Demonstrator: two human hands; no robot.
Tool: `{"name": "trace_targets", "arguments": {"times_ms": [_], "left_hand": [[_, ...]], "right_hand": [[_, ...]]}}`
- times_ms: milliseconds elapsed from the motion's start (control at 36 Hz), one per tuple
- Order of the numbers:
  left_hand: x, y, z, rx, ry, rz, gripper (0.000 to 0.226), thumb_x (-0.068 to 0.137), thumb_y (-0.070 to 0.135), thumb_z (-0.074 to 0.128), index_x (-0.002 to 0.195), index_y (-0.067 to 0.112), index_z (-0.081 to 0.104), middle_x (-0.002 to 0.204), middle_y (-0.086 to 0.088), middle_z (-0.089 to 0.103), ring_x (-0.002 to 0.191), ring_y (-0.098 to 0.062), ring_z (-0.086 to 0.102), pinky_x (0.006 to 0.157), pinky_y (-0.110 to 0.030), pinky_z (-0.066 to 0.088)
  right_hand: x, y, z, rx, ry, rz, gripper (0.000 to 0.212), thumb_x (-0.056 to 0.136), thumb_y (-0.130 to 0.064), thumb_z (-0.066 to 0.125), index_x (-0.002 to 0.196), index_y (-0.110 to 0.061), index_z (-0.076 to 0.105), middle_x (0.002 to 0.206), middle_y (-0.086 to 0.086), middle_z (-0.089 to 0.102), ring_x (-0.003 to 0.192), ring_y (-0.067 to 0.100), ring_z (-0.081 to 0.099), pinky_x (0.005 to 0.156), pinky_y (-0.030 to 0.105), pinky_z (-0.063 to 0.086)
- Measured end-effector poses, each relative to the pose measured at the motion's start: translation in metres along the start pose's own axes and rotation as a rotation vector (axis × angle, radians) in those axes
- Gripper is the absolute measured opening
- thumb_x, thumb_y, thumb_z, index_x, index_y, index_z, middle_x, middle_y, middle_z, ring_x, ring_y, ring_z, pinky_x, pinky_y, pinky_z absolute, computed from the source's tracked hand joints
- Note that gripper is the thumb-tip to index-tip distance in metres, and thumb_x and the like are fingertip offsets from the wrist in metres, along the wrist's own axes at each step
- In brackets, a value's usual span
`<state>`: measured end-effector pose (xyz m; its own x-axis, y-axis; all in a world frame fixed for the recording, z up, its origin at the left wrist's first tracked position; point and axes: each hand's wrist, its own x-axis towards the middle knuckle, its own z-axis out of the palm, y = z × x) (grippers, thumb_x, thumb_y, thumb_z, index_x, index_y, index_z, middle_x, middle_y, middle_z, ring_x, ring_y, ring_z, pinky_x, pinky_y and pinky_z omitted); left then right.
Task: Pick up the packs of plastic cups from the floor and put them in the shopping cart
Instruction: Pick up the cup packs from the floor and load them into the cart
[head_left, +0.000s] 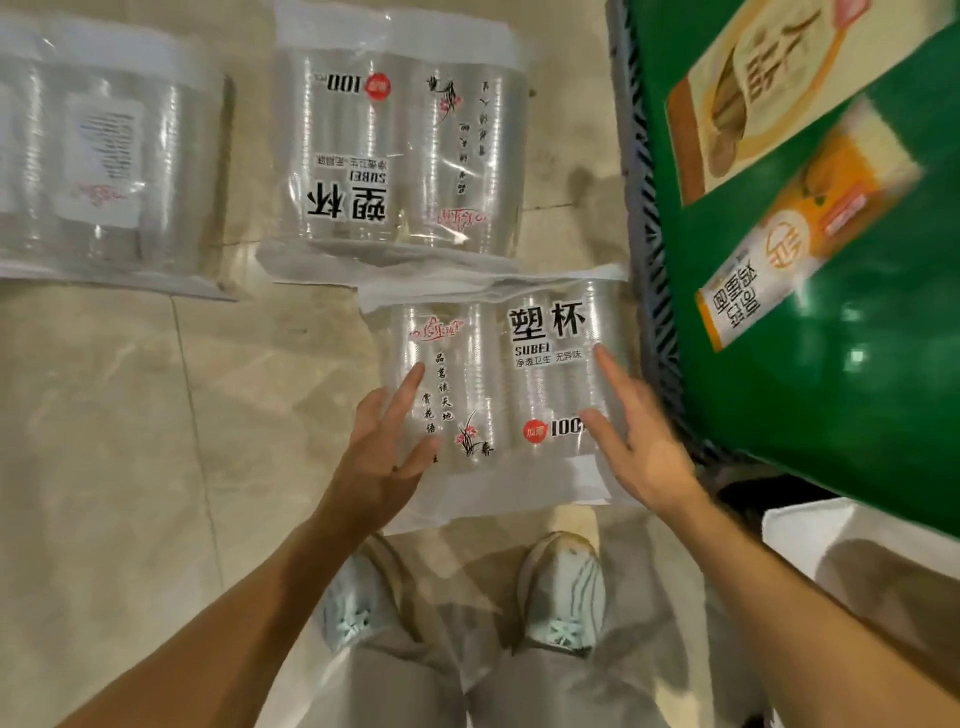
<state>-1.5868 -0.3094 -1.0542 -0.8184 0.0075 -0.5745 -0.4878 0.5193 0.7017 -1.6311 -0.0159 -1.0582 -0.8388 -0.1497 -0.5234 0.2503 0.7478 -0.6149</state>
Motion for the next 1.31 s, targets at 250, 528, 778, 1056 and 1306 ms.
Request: {"name": "trace_targets", "arguments": {"times_ms": [250,528,778,1056,1306], "left_hand": [[-0.098,0.119,-0.119,0.003,0.053,-0.004,0.071,0.087,0.059,0.051,0.145,0.063,0.011,0.157,0.005,0.017,0.147,-0.014,0.017,0.114,-0.053,0.031],[-0.267,0.35,-0.364,-0.004,0.357,0.126,0.068,0.092,0.044,0.059,0.146,0.058,0.02,0.152,0.018,0.026,0.133,0.019,0.017,0.11,-0.041,0.04],[-0.435,0.518,-0.546,0.02,0.596,0.233,0.064,0.094,0.043,0.055,0.144,0.062,0.019,0.149,0.01,0.034,0.133,0.005,0.025,0.114,-0.032,0.023],[-0.575,0.581,-0.656,-0.059,0.799,0.268,0.061,0.088,0.064,0.052,0.141,0.064,0.021,0.16,0.006,0.019,0.147,-0.012,0.012,0.113,-0.036,0.022],[-0.673,0.552,-0.665,-0.161,1.084,0.113,0.067,0.076,0.08,0.052,0.134,0.074,0.02,0.161,0.015,0.014,0.15,-0.018,0.012,0.118,-0.049,0.021]], "right_hand": [[-0.067,-0.141,-0.094,0.026,-0.012,-0.062,0.061,0.099,-0.05,0.047,0.149,-0.059,0.013,0.134,-0.001,0.039,0.125,0.01,0.042,0.113,0.03,0.029],[-0.172,-0.458,-0.287,0.003,0.083,-0.33,0.061,0.097,-0.051,0.05,0.146,-0.064,0.016,0.124,-0.006,0.038,0.105,-0.002,0.044,0.1,0.026,0.035],[-0.289,-0.714,-0.433,-0.002,0.097,-0.535,0.056,0.094,-0.059,0.048,0.139,-0.071,0.018,0.125,-0.006,0.041,0.114,0.013,0.051,0.097,0.033,0.038],[-0.353,-0.897,-0.488,-0.131,0.027,-0.832,0.057,0.095,-0.055,0.052,0.147,-0.055,0.028,0.15,0.0,0.046,0.136,0.021,0.043,0.104,0.032,0.036],[-0.376,-1.002,-0.443,-0.22,-0.214,-1.085,0.059,0.093,-0.062,0.049,0.146,-0.058,0.024,0.159,-0.006,0.031,0.144,0.021,0.033,0.116,0.046,0.03]]}}
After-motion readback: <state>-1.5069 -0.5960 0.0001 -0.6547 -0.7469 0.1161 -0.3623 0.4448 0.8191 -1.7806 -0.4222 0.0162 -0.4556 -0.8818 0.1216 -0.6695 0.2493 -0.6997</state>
